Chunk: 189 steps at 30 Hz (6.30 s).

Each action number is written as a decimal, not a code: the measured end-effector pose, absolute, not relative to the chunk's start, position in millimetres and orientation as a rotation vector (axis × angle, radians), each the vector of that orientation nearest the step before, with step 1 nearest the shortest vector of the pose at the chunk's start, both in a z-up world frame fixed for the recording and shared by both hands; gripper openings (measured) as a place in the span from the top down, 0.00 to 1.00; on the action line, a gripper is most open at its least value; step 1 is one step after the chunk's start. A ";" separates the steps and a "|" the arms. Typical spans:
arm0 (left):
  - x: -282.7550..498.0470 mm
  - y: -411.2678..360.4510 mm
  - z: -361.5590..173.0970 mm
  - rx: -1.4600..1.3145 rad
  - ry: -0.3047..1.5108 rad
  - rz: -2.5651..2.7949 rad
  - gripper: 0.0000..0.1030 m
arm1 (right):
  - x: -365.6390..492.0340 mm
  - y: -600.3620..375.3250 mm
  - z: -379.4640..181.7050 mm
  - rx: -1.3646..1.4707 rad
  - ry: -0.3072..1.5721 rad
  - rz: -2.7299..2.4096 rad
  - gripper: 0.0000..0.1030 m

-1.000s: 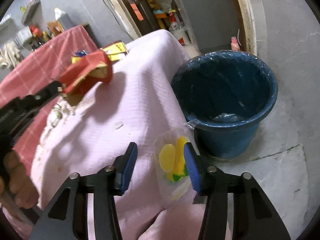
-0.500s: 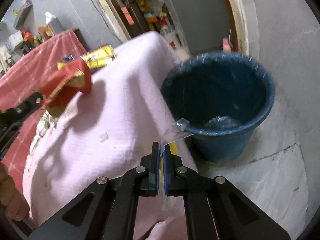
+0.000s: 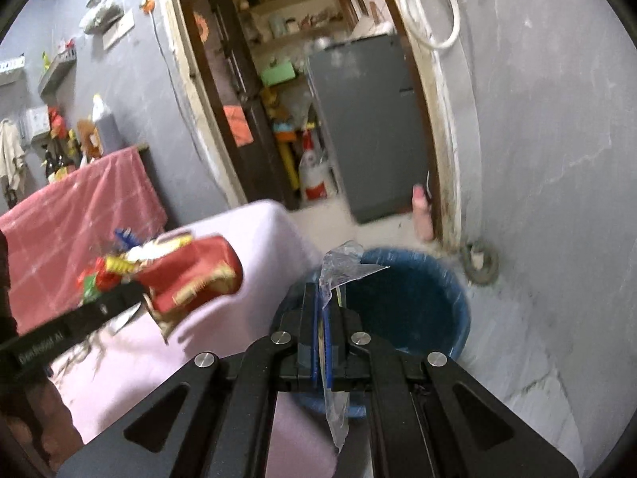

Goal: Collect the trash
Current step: 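Open the left gripper over the blue bin while the right gripper releases the bag into it, then move both grippers back over the table toward the remaining trash, then close the left gripper on the garlic bulb while the right gripper grasps the white tissue, then carry the garlic with the left gripper while the right gripper carries the tissue to the bin, then open the left gripper over the blue bin while the right gripper releases the tissue into it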

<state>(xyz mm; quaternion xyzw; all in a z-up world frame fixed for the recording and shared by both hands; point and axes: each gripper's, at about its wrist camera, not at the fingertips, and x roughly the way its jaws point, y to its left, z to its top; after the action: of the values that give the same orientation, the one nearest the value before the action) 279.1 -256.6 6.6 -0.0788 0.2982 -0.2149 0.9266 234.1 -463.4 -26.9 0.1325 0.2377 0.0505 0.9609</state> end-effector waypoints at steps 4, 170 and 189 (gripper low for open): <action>298.6 -281.5 -2.6 -0.145 0.635 -0.454 0.99 | 250.8 -477.6 -28.0 0.245 0.448 0.087 0.99; 317.2 -334.4 -80.5 -0.131 0.725 -0.290 0.72 | 250.2 -514.2 -113.2 0.207 0.497 0.021 0.96; 311.8 -334.5 -79.7 -0.110 0.737 -0.293 0.63 | 252.2 -523.4 -98.1 0.213 0.514 0.026 0.78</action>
<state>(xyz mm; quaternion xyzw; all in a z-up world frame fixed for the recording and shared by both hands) 311.8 -334.5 -79.7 -0.0536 0.3589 -0.1426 0.9208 252.2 -523.4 -98.1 0.1050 0.2536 0.0126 0.9615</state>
